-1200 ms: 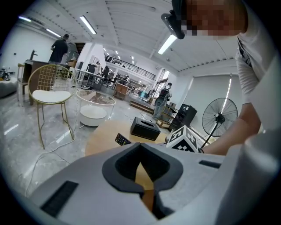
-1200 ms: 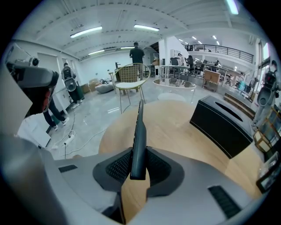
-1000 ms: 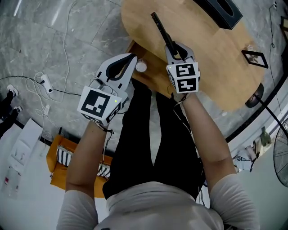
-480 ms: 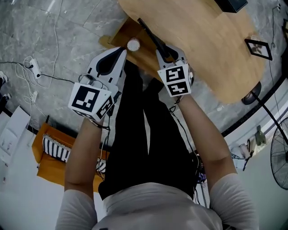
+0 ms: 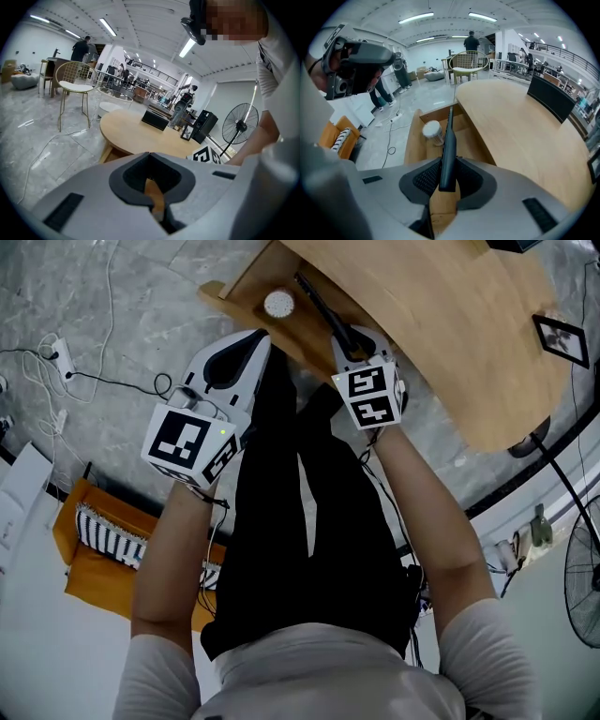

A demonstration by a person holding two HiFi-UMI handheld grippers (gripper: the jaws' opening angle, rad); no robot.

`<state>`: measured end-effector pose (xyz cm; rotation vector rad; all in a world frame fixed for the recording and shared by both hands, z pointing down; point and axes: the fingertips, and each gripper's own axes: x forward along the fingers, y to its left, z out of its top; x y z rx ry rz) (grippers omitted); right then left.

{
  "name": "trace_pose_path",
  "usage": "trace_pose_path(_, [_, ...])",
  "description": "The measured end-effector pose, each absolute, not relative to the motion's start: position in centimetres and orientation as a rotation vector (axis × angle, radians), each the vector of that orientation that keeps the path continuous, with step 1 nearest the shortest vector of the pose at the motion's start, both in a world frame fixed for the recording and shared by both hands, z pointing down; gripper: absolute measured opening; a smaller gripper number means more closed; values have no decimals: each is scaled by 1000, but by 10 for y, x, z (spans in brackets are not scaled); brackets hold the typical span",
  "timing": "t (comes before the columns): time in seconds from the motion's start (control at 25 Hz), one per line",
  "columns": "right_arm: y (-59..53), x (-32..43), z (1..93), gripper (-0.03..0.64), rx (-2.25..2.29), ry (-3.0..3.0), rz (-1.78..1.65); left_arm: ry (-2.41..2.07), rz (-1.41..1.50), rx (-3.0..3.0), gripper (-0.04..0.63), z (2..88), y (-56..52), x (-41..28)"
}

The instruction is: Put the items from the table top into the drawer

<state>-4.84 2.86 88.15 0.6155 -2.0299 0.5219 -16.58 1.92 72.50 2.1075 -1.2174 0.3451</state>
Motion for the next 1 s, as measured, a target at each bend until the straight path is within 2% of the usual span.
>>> trace_pose_path(0.56, [37,-36,918,109,625,-1976,579,-1196,358,2105,9,743,29,-153])
trace_pose_path(0.72, [35,-36,916,166,643,-1987,587,-1189,359,2102,9,744,29,-151])
trace_pose_path(1.0, [37,-36,910,169,654,-1995,599,-1178,362,2116,9,739,26,-148])
